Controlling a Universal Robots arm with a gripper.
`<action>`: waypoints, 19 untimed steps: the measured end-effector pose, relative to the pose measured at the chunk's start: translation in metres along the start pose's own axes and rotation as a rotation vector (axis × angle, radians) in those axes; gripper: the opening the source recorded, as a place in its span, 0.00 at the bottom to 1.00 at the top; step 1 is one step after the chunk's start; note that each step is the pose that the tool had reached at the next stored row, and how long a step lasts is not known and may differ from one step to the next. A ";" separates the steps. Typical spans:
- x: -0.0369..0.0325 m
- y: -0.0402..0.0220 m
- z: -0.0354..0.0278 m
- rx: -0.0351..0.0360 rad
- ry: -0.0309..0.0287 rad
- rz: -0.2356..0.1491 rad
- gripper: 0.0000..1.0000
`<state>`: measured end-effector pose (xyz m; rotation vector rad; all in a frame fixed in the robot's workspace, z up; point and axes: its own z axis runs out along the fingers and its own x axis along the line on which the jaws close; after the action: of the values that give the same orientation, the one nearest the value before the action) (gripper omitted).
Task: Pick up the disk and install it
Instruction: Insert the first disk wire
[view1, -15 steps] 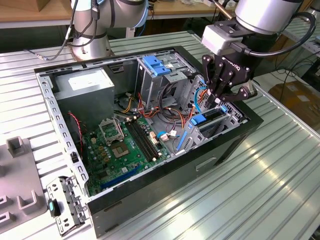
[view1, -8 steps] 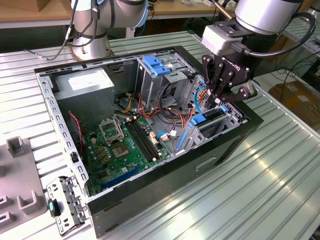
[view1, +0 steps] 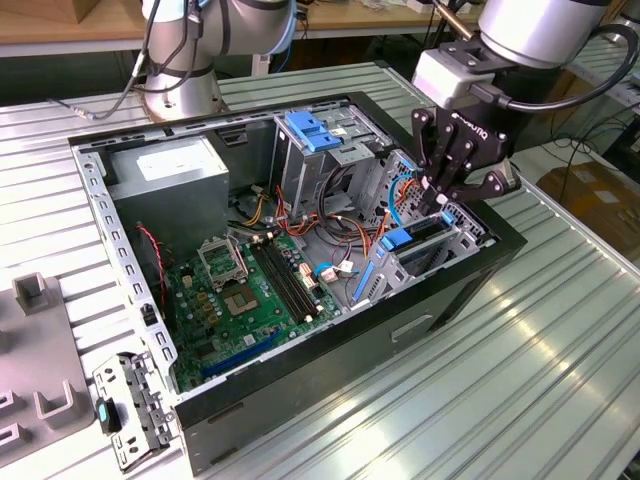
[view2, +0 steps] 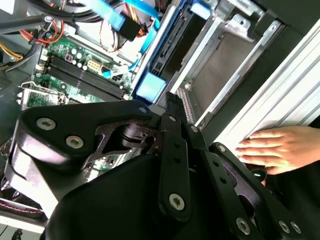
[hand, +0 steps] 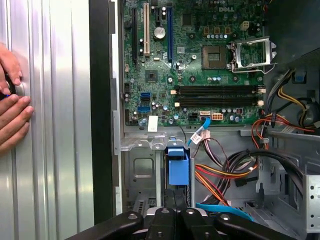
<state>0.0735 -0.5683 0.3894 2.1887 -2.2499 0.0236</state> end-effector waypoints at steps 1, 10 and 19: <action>-0.0001 -0.0035 0.0000 0.0000 0.0012 0.000 0.11; -0.0007 -0.0111 -0.0057 -0.0035 0.0035 -0.066 0.11; -0.0092 -0.0435 -0.0057 -0.0167 0.0042 -0.068 0.11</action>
<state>0.1171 -0.5602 0.3954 2.2531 -2.1637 0.0092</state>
